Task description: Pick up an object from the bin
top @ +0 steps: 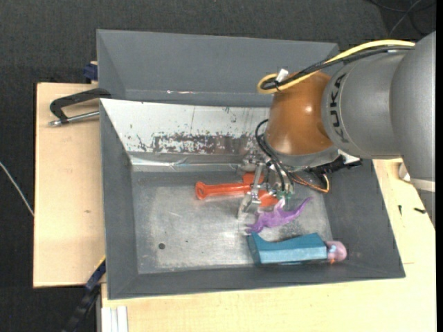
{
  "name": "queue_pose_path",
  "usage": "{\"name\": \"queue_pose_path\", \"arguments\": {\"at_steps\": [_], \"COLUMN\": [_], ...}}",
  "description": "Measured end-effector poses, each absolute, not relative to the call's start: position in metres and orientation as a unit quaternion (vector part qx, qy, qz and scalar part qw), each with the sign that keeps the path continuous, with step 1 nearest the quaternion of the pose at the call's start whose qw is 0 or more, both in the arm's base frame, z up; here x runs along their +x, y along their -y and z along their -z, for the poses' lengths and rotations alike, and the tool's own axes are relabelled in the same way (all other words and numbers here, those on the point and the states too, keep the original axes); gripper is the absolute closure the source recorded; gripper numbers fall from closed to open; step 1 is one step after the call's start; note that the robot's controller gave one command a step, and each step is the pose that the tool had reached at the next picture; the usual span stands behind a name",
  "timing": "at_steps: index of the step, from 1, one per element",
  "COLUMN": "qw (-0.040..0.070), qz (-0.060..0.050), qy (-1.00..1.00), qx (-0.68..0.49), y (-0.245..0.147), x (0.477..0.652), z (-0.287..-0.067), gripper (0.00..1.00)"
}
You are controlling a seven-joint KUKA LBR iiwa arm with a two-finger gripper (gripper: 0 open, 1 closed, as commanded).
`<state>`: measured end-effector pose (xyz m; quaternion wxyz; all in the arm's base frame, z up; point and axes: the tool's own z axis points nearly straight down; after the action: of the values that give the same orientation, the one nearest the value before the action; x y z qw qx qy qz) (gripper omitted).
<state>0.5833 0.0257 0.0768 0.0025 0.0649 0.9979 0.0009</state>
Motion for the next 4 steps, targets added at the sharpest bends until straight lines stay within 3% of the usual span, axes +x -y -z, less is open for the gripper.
{"name": "queue_pose_path", "arguments": {"at_steps": [1, 3, 4], "qw": [0.002, 0.002, -0.001], "qz": [0.0, 0.0, 0.0], "qy": [-0.981, -0.971, -0.971], "qx": [0.196, 0.24, 0.239], "y": [-0.017, -0.02, -0.02], "x": [0.582, 0.581, 0.579], "z": [-0.078, -0.08, -0.094], "gripper": [1.0, 1.0, 1.0]}}
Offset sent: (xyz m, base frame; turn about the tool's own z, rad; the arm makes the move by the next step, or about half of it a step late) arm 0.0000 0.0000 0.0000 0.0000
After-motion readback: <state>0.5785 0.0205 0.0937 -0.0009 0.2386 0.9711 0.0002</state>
